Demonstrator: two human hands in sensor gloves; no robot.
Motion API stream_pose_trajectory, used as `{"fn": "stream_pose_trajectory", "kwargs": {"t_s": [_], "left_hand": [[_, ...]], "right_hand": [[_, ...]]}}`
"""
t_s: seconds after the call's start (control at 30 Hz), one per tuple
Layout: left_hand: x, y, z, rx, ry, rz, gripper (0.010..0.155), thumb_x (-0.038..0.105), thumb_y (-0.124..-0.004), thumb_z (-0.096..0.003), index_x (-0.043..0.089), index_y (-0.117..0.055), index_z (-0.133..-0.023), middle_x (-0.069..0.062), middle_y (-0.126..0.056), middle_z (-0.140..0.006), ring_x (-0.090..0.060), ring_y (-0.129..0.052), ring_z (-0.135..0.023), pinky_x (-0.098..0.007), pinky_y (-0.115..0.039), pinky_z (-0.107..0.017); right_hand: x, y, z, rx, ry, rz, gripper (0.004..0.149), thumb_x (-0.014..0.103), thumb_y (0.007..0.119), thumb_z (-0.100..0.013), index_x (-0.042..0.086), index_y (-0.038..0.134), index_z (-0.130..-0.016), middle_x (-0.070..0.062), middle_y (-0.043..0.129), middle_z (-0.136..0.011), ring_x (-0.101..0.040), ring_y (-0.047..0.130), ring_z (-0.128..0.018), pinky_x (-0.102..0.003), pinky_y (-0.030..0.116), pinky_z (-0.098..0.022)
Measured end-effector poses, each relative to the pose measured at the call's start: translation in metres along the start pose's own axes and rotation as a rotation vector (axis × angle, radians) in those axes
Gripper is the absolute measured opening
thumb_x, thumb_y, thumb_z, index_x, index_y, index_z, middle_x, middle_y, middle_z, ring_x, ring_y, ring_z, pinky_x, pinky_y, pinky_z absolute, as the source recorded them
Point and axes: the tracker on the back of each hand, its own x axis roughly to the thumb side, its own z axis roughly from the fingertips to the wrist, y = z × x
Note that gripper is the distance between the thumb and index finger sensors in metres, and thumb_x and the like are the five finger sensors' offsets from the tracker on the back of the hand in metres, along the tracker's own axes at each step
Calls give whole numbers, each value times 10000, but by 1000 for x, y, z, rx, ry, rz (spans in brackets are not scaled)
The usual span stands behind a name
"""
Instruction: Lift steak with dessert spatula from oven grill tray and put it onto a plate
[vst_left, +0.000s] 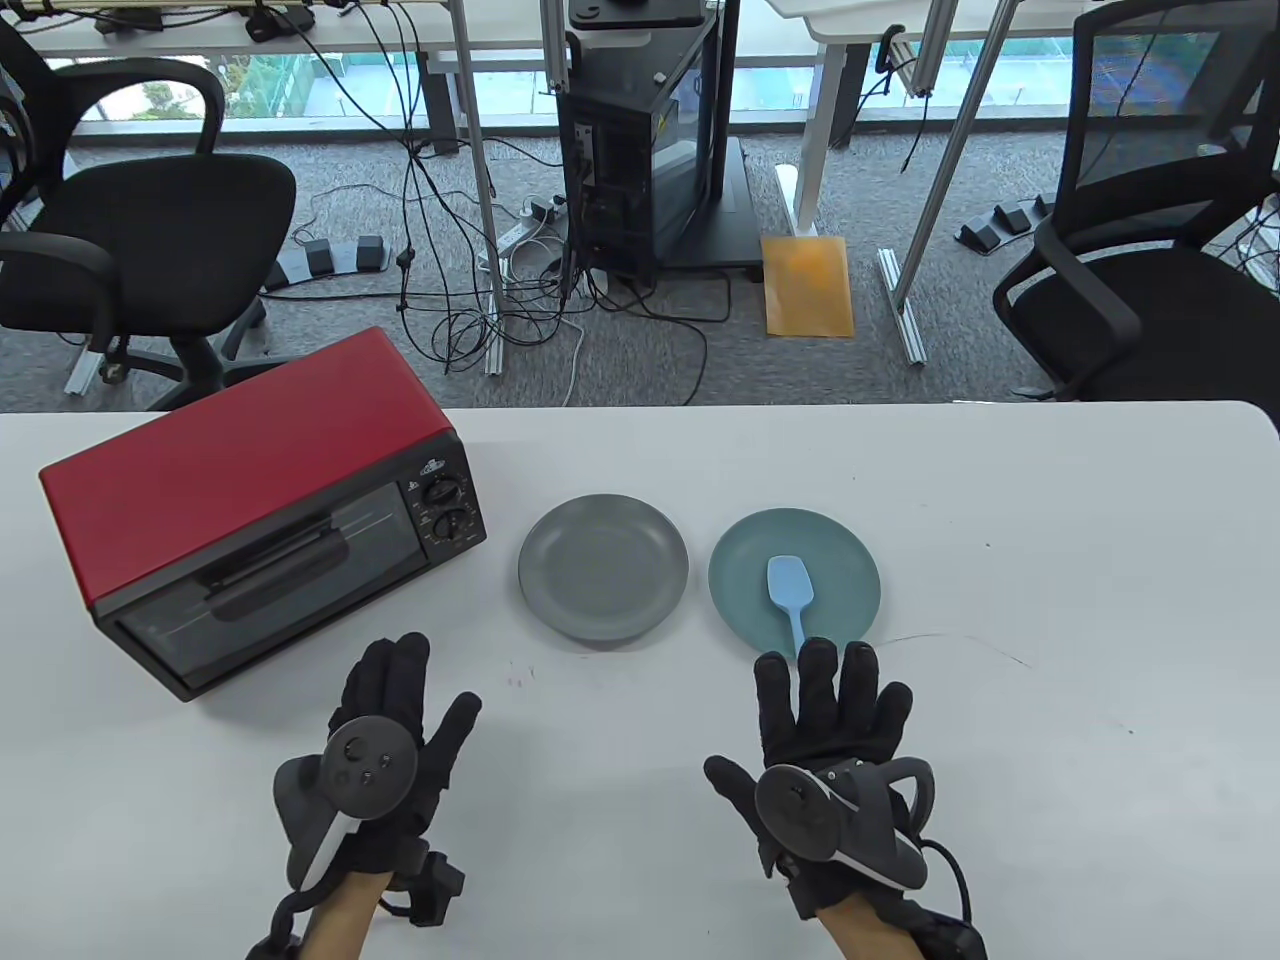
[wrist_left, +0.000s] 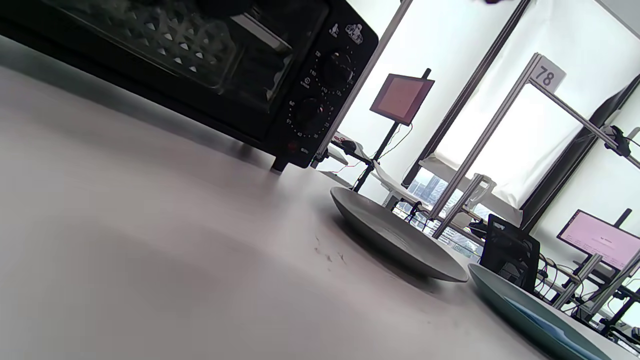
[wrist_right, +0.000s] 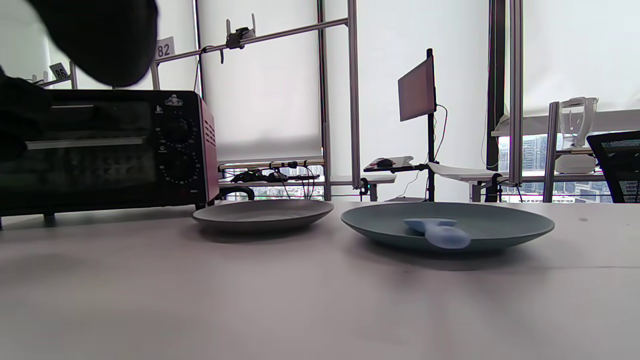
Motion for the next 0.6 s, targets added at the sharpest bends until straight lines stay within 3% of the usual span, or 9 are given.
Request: {"fn": "stream_pose_trajectory", "kwargs": {"t_s": [0.27, 0.6], "left_hand": [[-24, 10, -7, 13, 75, 201, 797, 669, -489, -578, 187, -329, -1193, -229, -463, -1232, -518, -571, -1116, -672, -561, -762], [-68, 20, -17, 8, 220, 637, 758, 641, -480, -608, 150, -417, -1182, -208, -644, -1162, -478, -751, -1027, -616, -656, -730]], "right_hand": [[-1, -2, 0, -16, 1, 8, 1033, 614, 727, -494, 86, 25, -1037, -334, -72, -990, -690, -64, -853, -877, 118, -486], [2, 0, 0, -10, -9, 11, 1026, 606, 726, -497, 86, 25, -1037, -334, -76, -987, -690, -63, -852, -877, 120, -487]]}}
